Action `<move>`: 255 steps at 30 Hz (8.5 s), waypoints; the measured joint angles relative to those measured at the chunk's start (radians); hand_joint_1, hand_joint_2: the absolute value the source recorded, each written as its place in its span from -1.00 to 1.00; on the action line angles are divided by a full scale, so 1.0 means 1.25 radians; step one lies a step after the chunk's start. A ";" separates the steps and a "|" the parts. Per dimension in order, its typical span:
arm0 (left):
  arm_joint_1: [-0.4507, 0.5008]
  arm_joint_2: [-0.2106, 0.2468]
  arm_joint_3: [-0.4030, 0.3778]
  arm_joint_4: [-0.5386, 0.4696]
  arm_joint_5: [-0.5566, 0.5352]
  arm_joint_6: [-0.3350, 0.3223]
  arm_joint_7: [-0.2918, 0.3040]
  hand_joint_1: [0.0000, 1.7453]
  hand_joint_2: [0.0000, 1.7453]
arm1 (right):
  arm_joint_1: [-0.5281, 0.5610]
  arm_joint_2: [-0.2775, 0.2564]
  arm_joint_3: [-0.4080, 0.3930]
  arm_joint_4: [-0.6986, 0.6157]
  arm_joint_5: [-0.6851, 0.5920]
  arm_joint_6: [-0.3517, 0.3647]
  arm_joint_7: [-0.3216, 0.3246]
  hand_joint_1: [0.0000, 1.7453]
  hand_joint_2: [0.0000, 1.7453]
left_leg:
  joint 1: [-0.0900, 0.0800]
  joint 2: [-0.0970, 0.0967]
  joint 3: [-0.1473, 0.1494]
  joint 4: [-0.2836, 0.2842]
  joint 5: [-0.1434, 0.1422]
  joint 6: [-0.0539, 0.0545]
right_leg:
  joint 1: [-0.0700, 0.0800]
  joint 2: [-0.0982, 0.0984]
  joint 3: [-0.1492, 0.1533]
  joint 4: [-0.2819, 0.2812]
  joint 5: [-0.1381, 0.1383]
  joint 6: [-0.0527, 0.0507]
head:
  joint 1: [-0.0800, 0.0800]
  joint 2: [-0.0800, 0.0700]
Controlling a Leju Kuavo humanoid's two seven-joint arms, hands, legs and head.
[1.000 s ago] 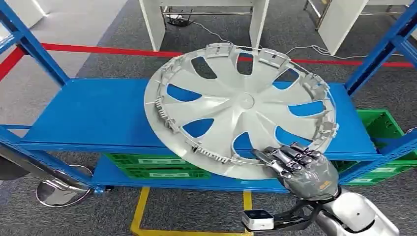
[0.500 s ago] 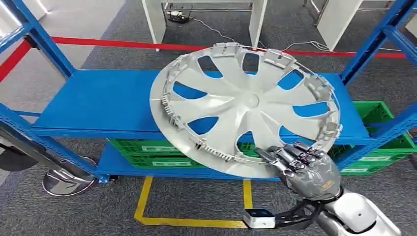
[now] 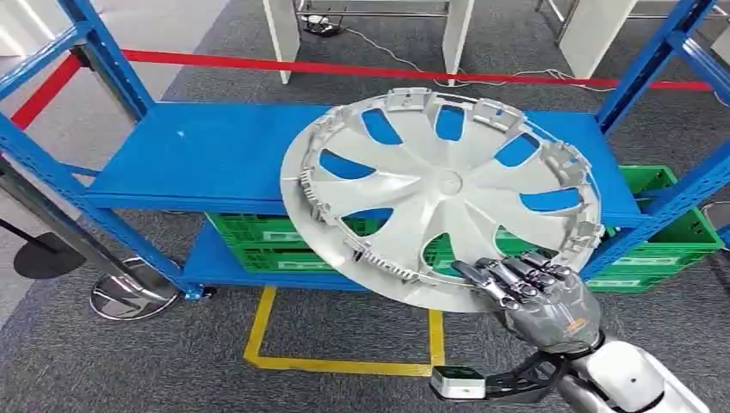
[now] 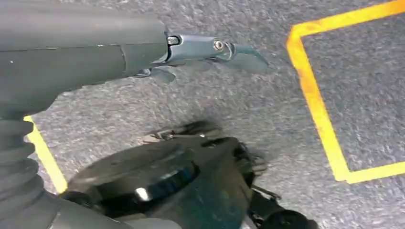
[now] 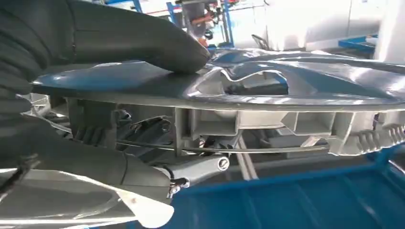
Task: Take the parts from the cabinet and place them on the table.
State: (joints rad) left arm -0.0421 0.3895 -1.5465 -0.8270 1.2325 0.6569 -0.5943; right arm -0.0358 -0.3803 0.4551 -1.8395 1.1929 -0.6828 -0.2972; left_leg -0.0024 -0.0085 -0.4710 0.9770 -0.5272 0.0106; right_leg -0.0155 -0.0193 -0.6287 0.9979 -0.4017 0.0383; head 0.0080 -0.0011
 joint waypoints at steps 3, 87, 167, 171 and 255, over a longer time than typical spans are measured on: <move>-0.001 -0.001 -0.001 0.000 0.000 0.000 0.000 -1.00 1.00 | 0.001 -0.005 0.001 0.000 0.000 0.000 0.000 1.00 1.00 | 0.002 0.006 -0.029 -0.004 0.029 0.020 | -0.003 0.011 -0.037 0.075 -0.110 0.007 | 0.001 0.000; -0.035 -0.016 -0.004 0.096 -0.108 -0.066 0.054 -1.00 1.00 | 0.123 -0.026 -0.023 -0.073 0.143 -0.001 0.114 1.00 1.00 | 0.006 0.006 -0.045 0.105 0.028 -0.018 | 0.006 0.006 0.022 0.012 -0.049 -0.035 | 0.002 0.000; -0.014 -0.005 0.035 0.060 -0.189 -0.048 0.090 -1.00 1.00 | 0.122 -0.024 -0.033 -0.084 0.131 -0.001 0.097 1.00 1.00 | -0.011 0.009 -0.071 0.023 0.047 0.012 | 0.004 0.015 0.078 -0.003 -0.084 -0.009 | 0.004 0.000; -0.012 -0.003 0.035 0.060 -0.189 -0.048 0.091 -1.00 1.00 | 0.125 -0.024 -0.033 -0.084 0.131 -0.001 0.097 1.00 1.00 | -0.012 0.009 -0.074 0.024 0.052 0.024 | 0.007 0.016 0.073 -0.003 -0.081 -0.009 | 0.004 0.000; 0.014 -0.020 0.114 0.062 -0.268 -0.075 0.114 -1.00 1.00 | 0.142 -0.025 -0.038 -0.079 0.032 -0.001 0.102 1.00 1.00 | 0.003 -0.008 -0.094 0.107 0.031 0.002 | 0.007 0.090 0.051 0.012 -0.067 -0.033 | 0.007 0.000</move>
State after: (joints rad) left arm -0.0250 0.3643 -1.4034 -0.7496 0.8976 0.5631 -0.4517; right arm 0.1419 -0.4116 0.4078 -1.9387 1.2326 -0.6840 -0.1701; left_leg 0.0012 -0.0179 -0.5884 1.1110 -0.4881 0.0136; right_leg -0.0061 0.0930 -0.5654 1.0126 -0.4850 -0.0029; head 0.0168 -0.0011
